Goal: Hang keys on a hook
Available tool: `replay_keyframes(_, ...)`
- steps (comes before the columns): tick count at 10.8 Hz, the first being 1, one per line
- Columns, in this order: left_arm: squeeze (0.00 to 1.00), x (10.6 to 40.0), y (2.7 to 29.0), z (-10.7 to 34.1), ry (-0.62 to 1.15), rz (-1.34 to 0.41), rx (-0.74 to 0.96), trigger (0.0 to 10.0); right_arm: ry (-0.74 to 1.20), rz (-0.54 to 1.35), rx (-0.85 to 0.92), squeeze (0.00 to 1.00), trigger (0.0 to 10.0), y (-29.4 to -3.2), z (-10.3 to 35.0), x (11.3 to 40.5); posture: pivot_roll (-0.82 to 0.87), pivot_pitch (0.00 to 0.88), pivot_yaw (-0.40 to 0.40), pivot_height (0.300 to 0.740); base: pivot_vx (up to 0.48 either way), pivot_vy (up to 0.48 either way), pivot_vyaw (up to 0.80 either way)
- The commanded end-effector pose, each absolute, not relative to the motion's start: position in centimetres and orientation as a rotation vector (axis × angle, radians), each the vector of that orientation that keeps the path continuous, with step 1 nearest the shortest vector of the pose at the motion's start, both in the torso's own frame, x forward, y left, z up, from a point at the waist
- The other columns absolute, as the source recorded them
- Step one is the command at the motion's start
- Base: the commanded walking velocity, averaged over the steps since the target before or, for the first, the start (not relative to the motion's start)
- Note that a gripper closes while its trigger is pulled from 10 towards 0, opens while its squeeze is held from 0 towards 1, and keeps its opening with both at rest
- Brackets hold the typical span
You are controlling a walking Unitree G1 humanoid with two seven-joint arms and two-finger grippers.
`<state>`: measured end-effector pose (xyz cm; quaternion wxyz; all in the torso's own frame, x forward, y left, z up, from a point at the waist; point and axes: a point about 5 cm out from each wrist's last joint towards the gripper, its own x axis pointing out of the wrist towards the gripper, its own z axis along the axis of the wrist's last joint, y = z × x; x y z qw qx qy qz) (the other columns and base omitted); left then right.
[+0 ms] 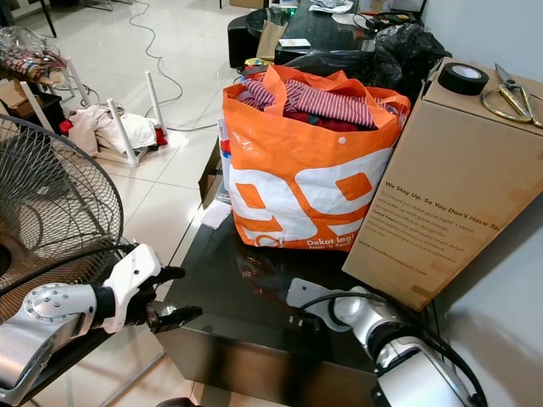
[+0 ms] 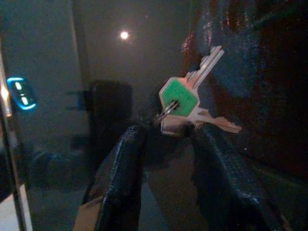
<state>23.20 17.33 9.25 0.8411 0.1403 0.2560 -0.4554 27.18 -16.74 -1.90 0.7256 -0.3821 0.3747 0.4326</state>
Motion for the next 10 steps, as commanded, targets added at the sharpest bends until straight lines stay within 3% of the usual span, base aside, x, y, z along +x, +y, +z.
replay_keyframes(1, 0.48, 23.4, 17.1, 9.3, 0.537, -0.97, 0.309, 10.0, 0.841, 0.955, -0.857, 0.0, 10.0, -17.9, -1.6, 27.3, 0.0, 0.0, -0.034, 0.74, 0.0, 0.0, 0.0)
replay_keyframes(6, 0.48, 23.5, 16.9, 9.2, 0.531, -0.967, 0.303, 10.0, 0.87, 0.97, -0.922, 0.0, 10.0, -18.8, -1.4, 27.4, 0.0, 0.0, -0.045, 0.74, 0.0, 0.0, 0.0)
replay_keyframes(10, 0.47, 23.7, 16.8, 9.2, 0.527, -0.968, 0.301, 10.0, 0.835, 0.985, -0.854, 0.0, 10.0, -15.2, -2.0, 27.3, 0.0, 0.0, -0.042, 0.74, 0.0, 0.0, 0.0)
